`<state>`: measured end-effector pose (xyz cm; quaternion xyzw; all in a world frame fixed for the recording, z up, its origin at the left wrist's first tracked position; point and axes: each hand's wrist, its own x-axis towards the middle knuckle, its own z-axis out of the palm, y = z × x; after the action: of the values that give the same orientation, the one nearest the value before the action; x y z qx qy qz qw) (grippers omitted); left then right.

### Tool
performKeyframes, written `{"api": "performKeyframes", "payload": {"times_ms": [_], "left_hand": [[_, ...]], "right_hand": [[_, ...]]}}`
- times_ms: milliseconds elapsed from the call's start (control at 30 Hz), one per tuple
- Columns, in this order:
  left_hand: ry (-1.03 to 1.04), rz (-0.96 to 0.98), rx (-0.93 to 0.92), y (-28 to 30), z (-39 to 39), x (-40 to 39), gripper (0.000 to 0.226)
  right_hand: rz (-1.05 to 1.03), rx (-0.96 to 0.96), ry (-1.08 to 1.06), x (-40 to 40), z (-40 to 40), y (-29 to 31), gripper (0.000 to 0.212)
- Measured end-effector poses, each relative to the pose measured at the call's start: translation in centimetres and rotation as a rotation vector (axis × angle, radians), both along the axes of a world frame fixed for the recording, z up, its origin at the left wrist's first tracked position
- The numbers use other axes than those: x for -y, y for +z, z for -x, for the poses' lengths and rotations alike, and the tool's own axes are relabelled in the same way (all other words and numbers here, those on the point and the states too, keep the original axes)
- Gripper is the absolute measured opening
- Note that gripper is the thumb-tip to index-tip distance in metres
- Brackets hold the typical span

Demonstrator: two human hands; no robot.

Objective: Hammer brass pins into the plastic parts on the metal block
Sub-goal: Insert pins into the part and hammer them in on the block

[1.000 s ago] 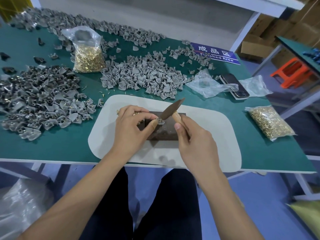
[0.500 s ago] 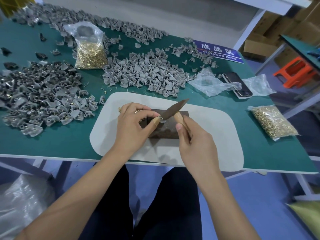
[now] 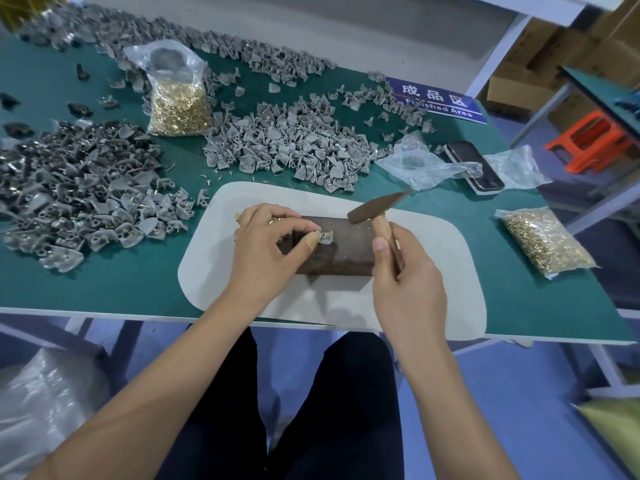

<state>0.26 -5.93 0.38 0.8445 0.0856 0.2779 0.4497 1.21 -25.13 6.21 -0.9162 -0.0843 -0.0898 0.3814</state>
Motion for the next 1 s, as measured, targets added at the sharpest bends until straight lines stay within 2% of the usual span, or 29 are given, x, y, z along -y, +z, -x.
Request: {"api": "performKeyframes", "payload": {"times_ms": [67,200,300,400,500,633,767,1000], "left_hand": [[-0.018,-0.015,0.007,-0.1,0.1,0.0,0.009],[-0.03,-0.059,0.02,-0.2,0.1,-0.1,0.008],[-0.023,-0.05,0.018,-0.1,0.0,0.0,0.008],[-0.016,-0.041,0.012,0.0,0.0,0.0,0.008],[-0.021,-0.021,0.012,-0.1,0.0,0.0,0.009],[-0.018,-0.025,0.02,-0.2,0.0,-0.1,0.009],[-0.011,-0.036,0.029,-0.2,-0.1,0.0,0.01],[0.006,-0.044,0.023,-0.3,-0.1,-0.1,0.01]], "right_hand": [[0.074,-0.028,-0.061,0.7,-0.5,-0.3,0.03],[0.055,-0.052,-0.068,1.4,-1.2,0.0,0.041],[0.009,0.042,0.004,2.3,-2.2,1.0,0.033],[0.032,-0.044,0.157,2.6,-3.3,1.8,0.021],[0.107,-0.022,0.215,2.1,-3.4,2.2,0.017],[0.056,-0.031,0.331,1.4,-3.8,2.0,0.011],[-0.032,-0.014,0.421,1.2,-3.8,1.7,0.027],[0.008,-0.066,0.434,1.3,-4.0,1.3,0.026]]}}
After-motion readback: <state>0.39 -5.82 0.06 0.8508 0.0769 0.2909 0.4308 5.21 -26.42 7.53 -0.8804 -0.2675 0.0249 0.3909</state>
